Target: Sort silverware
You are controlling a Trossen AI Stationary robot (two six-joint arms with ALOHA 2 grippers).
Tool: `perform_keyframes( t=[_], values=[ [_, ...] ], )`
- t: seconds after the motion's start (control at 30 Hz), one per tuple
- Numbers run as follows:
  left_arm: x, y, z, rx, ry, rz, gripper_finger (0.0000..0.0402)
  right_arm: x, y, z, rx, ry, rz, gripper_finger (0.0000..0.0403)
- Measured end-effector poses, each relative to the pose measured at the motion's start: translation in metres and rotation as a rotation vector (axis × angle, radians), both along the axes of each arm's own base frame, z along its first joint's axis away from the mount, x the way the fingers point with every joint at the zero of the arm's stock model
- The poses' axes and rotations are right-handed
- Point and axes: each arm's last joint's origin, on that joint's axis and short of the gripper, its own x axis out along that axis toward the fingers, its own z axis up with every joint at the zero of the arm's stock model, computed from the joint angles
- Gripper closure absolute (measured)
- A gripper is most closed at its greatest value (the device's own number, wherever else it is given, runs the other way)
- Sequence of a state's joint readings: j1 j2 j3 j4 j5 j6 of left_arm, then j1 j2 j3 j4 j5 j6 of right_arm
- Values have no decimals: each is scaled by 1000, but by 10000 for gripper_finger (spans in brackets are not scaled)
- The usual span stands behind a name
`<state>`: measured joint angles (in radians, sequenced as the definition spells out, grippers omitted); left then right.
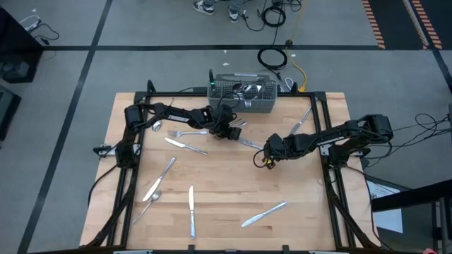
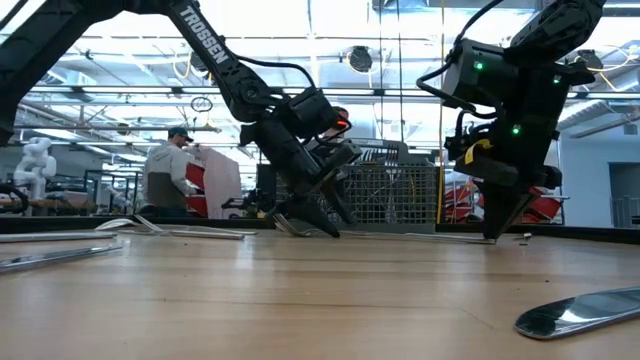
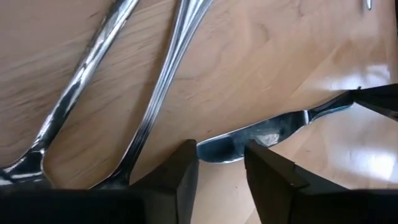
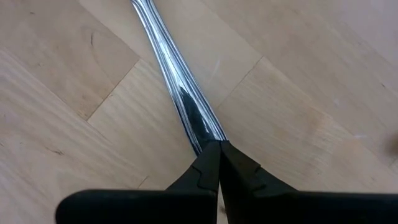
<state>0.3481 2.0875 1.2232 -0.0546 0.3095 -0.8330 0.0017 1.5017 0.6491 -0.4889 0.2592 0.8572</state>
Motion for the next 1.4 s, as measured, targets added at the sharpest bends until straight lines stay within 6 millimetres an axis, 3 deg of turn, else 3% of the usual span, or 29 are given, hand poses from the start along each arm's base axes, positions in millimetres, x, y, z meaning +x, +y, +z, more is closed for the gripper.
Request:
perform_keyframes(
  t=[0.5, 0.87, 1.4],
  values=[
    [2, 5, 0, 67, -34, 1, 396, 0, 0, 0, 2, 6, 10, 403],
    [3, 7, 1, 63, -52, 17, 397, 1, 0, 0, -6, -6, 12, 403],
    [-10, 31, 6, 5, -46, 38, 329, -6, 6, -1, -10, 71, 42, 403]
  ],
)
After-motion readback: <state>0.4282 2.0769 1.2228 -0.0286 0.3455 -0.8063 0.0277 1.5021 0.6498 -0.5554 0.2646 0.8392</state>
